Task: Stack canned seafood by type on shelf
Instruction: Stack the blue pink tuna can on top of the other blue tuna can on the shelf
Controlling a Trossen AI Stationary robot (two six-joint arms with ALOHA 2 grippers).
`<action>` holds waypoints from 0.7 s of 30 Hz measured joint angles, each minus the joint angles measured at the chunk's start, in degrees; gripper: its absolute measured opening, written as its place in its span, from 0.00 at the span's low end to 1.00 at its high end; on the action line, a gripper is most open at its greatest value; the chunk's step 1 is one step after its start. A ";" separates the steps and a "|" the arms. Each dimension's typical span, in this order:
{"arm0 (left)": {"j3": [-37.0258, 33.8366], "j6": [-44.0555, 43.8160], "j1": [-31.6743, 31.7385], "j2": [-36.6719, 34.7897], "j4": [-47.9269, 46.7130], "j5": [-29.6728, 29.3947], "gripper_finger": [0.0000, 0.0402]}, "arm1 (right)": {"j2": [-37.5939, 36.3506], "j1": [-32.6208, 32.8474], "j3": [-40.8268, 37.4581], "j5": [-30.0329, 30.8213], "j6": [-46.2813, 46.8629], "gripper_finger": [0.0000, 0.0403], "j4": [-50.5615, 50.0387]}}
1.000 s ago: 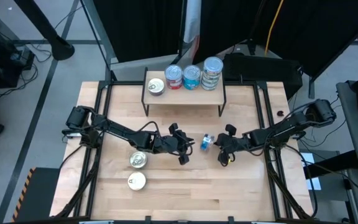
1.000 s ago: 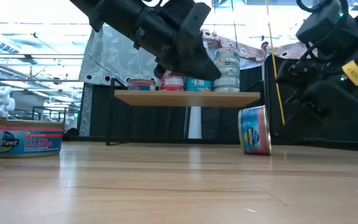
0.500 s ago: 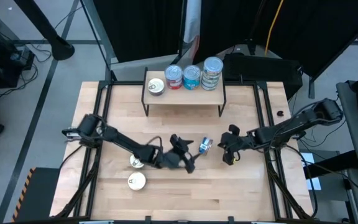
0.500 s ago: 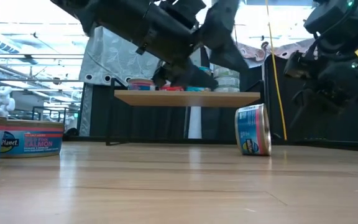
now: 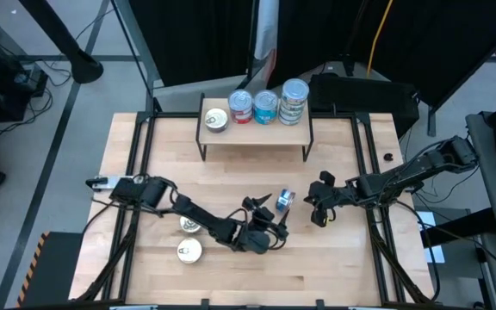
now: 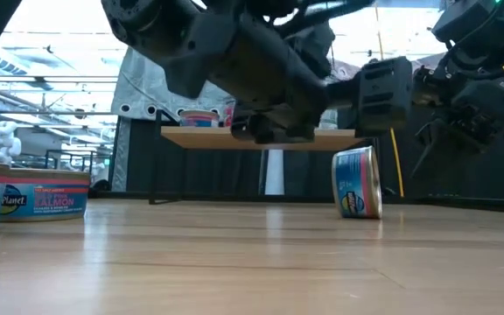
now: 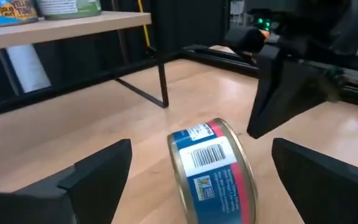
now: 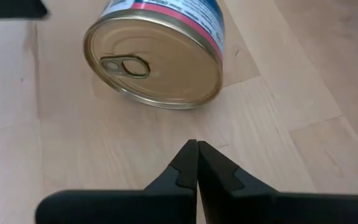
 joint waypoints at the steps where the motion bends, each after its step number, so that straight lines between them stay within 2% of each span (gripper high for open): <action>1: 0.33 -0.18 0.01 0.38 -0.22 -0.12 0.96 | 0.00 0.00 0.00 0.00 0.02 0.00 0.02; 4: 0.55 -4.09 0.66 0.44 -2.39 0.64 0.96 | 0.00 0.00 0.00 0.00 0.02 0.00 -0.05; 9: 0.55 -14.04 3.27 0.46 -8.79 8.63 0.96 | 0.00 0.00 0.00 0.00 0.02 0.00 -0.07; 13: 0.55 -15.67 5.09 0.46 -8.18 14.47 0.96 | 0.00 0.00 0.00 0.00 0.01 0.00 -0.04; 18: 0.56 -15.16 6.70 0.46 -8.42 14.82 0.95 | 0.00 0.00 0.00 0.02 0.02 0.00 -0.04; 21: 0.55 -14.86 8.05 0.46 -8.37 14.85 0.89 | 0.00 0.00 0.00 0.02 0.00 0.00 -0.04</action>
